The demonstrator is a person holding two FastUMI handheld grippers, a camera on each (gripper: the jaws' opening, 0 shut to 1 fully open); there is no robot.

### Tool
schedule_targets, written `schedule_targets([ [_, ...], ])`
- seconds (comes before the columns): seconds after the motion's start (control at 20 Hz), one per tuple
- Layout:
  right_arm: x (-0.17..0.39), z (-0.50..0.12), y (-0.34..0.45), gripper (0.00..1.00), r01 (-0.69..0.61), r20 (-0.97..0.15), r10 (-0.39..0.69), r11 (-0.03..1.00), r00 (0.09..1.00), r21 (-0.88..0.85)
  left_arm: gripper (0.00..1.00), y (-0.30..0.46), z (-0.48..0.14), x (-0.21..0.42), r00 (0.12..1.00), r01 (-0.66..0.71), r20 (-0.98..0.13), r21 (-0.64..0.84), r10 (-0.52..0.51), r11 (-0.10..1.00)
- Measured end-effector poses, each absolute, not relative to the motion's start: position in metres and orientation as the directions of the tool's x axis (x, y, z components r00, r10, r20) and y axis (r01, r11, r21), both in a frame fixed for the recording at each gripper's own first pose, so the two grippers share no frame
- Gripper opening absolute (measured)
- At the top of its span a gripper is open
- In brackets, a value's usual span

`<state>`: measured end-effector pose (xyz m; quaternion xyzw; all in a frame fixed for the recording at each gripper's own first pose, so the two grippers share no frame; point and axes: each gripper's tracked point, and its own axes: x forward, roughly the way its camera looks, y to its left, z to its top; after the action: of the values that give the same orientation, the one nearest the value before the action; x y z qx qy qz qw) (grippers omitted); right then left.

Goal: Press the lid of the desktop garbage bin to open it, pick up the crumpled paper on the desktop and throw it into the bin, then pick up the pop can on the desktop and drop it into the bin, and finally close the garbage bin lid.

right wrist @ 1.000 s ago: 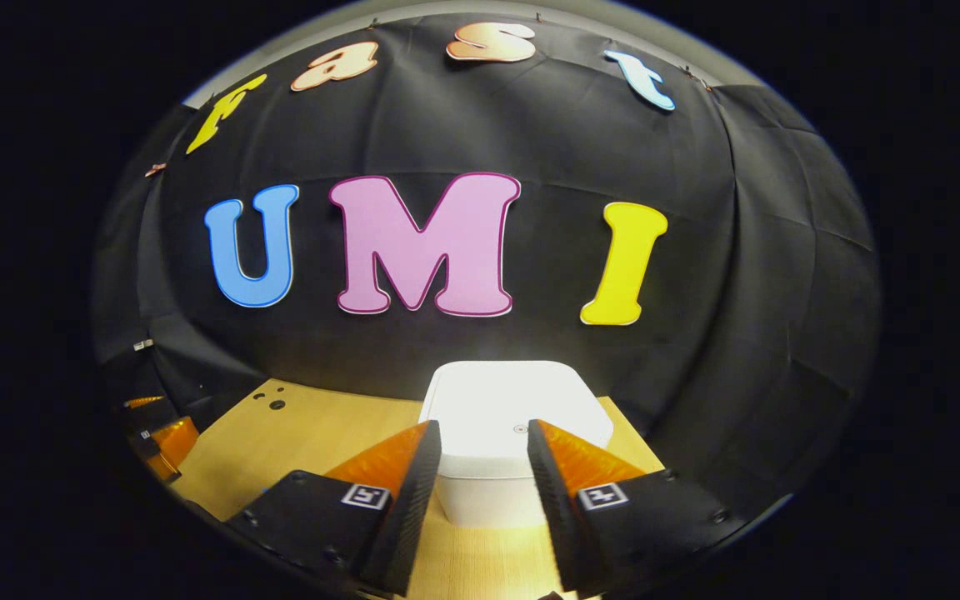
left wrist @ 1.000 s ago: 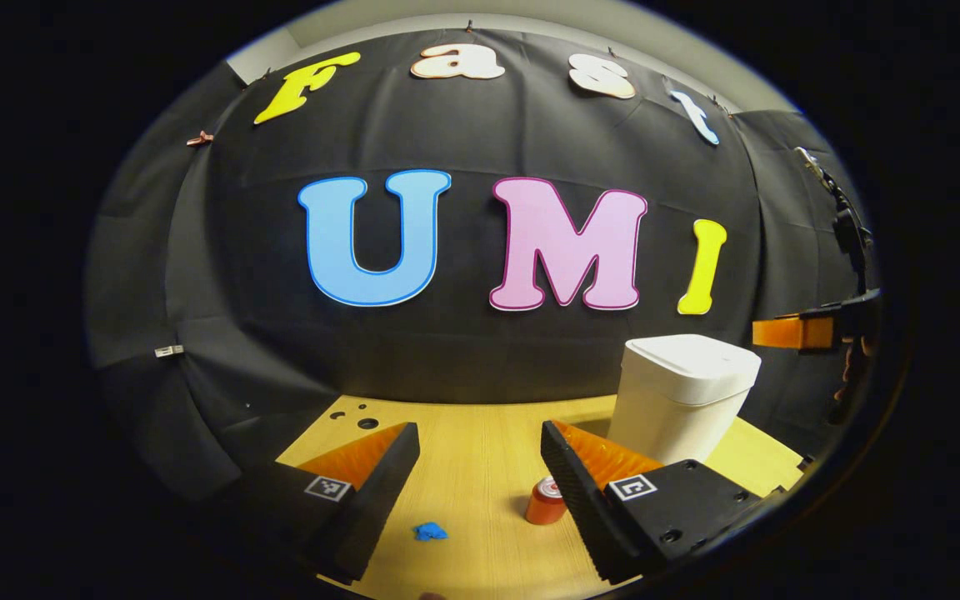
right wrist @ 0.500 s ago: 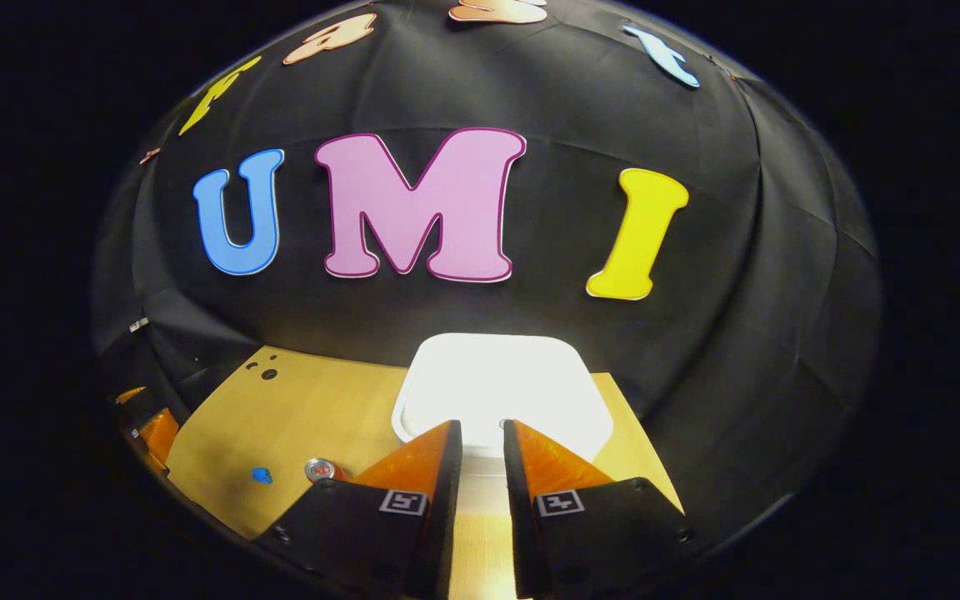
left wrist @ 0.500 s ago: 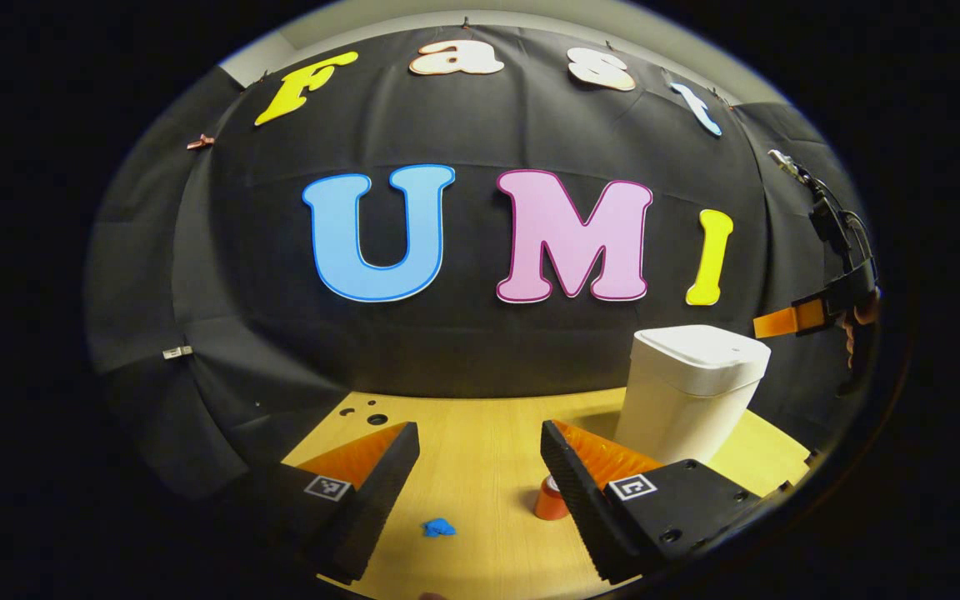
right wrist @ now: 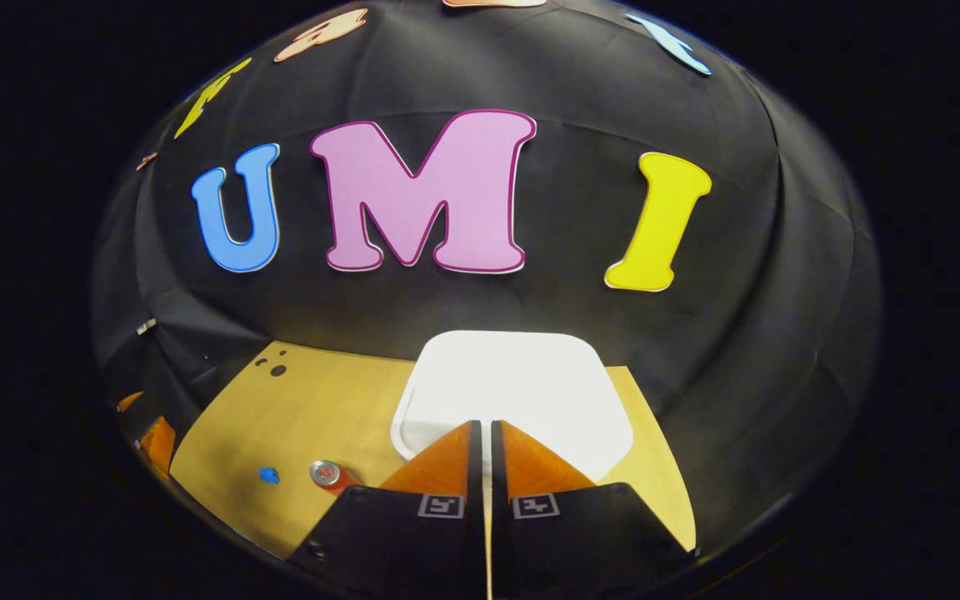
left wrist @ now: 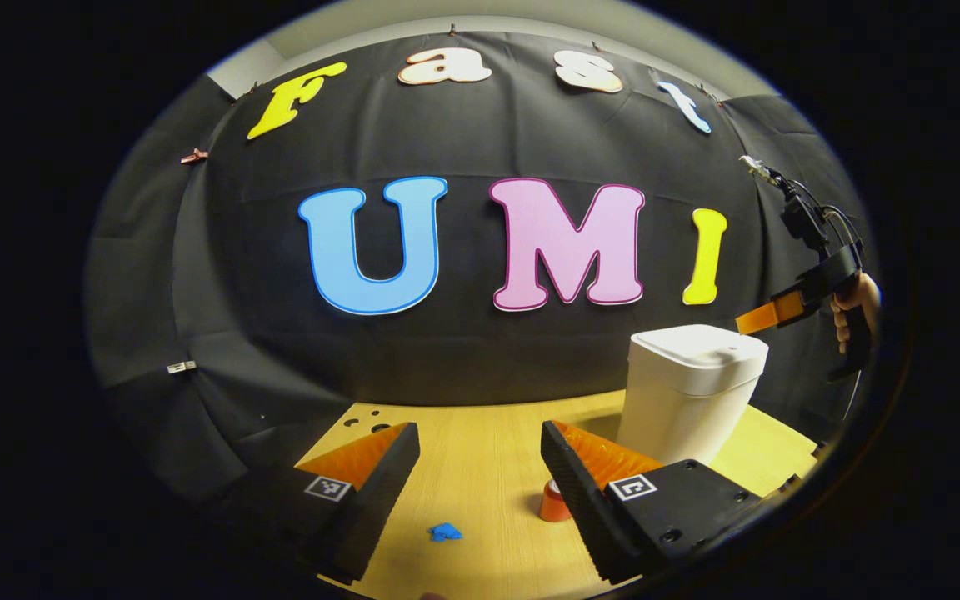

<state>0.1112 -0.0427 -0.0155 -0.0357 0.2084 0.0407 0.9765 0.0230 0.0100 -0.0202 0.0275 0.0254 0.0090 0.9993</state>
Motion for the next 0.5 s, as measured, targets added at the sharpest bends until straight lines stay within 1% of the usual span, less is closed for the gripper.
schedule_targets([
  [0.1,0.114,-0.024,-0.037,0.08,-0.135,-0.446,0.118,0.991,0.887,-0.008,0.96,0.011,-0.023,0.022,0.998,-0.023,-0.059,0.046,0.025,0.999],
  [0.15,0.112,-0.027,-0.036,0.05,-0.143,-0.474,0.132,0.990,0.871,0.012,0.96,0.010,-0.022,0.021,0.998,-0.025,-0.060,0.043,0.028,0.999],
  [0.2,0.112,-0.029,-0.038,0.05,-0.150,-0.488,0.142,0.988,0.862,0.022,0.96,0.010,-0.024,0.021,0.998,-0.026,-0.061,0.041,0.029,0.999],
  [0.35,0.122,-0.027,-0.050,0.05,-0.135,-0.497,0.104,0.990,0.861,-0.027,0.96,0.010,-0.022,0.018,0.998,-0.028,-0.060,0.033,0.030,0.999],
  [0.5,0.129,-0.032,-0.055,0.05,-0.123,-0.513,0.093,0.992,0.853,-0.026,0.96,0.010,-0.028,0.017,0.997,-0.030,-0.066,0.027,0.032,0.999],
])
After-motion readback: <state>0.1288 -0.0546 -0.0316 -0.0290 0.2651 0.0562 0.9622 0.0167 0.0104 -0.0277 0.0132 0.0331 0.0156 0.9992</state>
